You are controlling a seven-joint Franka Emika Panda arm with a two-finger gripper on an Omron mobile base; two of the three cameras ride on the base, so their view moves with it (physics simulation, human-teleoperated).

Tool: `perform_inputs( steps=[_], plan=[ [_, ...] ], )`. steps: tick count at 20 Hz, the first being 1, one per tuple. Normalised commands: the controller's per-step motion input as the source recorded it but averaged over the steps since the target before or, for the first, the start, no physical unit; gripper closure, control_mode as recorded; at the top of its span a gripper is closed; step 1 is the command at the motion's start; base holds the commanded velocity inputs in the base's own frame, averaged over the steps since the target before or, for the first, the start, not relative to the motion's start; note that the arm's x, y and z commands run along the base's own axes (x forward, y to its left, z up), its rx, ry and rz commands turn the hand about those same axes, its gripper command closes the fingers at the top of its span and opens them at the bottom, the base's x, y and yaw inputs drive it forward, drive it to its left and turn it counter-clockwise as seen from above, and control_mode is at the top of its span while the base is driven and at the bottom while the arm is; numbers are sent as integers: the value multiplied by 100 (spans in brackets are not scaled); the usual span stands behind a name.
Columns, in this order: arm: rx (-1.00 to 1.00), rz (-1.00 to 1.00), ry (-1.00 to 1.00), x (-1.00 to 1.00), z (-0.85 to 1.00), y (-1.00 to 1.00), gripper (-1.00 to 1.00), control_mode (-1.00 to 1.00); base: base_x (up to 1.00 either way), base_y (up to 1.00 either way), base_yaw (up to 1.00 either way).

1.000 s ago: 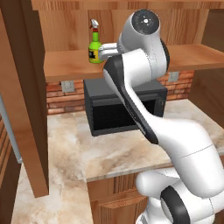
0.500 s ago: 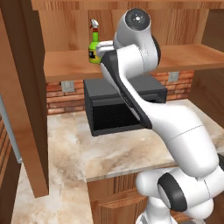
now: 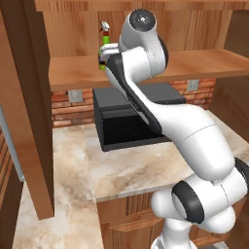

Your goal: Move the cutting board and knife to the sink. Then move spray from the cabinet to the counter.

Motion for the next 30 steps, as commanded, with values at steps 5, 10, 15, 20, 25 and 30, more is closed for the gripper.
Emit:
perform_inputs(
  steps=[5,10,15,20,25,30],
  plan=[
    [0,0,1,36,-20,18,-100,-100,0,0,0],
    [3,0,0,29,-24,4,-100,-100,0,0,0],
    [16,0,0,25,-11,0,-100,-100,0,0,0],
    [21,0,0,9,0,0,-100,-100,0,0,0],
    [1,0,0,11,0,0,-100,-100,0,0,0],
    [-5,0,0,32,-1,1,-100,-100,0,0,0]
  ],
)
